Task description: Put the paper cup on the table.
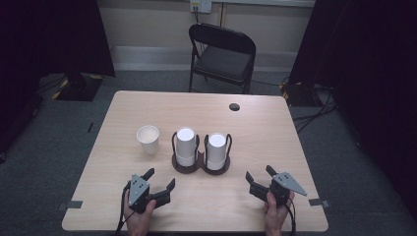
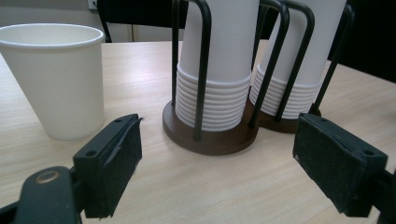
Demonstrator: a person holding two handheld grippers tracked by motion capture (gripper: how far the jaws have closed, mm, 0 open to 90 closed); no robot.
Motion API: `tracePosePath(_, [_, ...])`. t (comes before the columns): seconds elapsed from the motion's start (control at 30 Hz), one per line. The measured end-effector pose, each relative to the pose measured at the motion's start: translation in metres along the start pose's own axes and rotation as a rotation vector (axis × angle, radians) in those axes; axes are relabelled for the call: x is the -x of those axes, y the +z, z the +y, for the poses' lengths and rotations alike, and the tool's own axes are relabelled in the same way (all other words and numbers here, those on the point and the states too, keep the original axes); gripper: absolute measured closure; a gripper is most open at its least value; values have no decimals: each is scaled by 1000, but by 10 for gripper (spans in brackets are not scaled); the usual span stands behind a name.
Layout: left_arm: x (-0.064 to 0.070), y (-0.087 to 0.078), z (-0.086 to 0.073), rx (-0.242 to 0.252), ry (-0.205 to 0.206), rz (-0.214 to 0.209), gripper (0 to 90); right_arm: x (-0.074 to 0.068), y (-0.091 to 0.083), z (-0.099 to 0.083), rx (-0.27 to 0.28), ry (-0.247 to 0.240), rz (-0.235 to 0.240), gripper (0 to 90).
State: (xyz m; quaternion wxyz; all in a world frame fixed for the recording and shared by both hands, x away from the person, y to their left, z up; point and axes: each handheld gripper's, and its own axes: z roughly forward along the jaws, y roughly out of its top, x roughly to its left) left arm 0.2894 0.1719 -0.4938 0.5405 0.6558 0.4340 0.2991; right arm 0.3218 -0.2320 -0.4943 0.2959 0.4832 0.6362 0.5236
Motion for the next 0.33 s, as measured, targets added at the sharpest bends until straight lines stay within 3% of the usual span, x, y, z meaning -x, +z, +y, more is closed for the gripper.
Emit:
tracePosePath(0.03, [0, 0, -2, 3, 7, 26, 154, 0, 0, 0, 0, 1, -1, 136])
tracePosePath(0.33, [-1, -1, -3, 8, 2, 58, 155, -1, 1, 0, -10, -14, -6, 135])
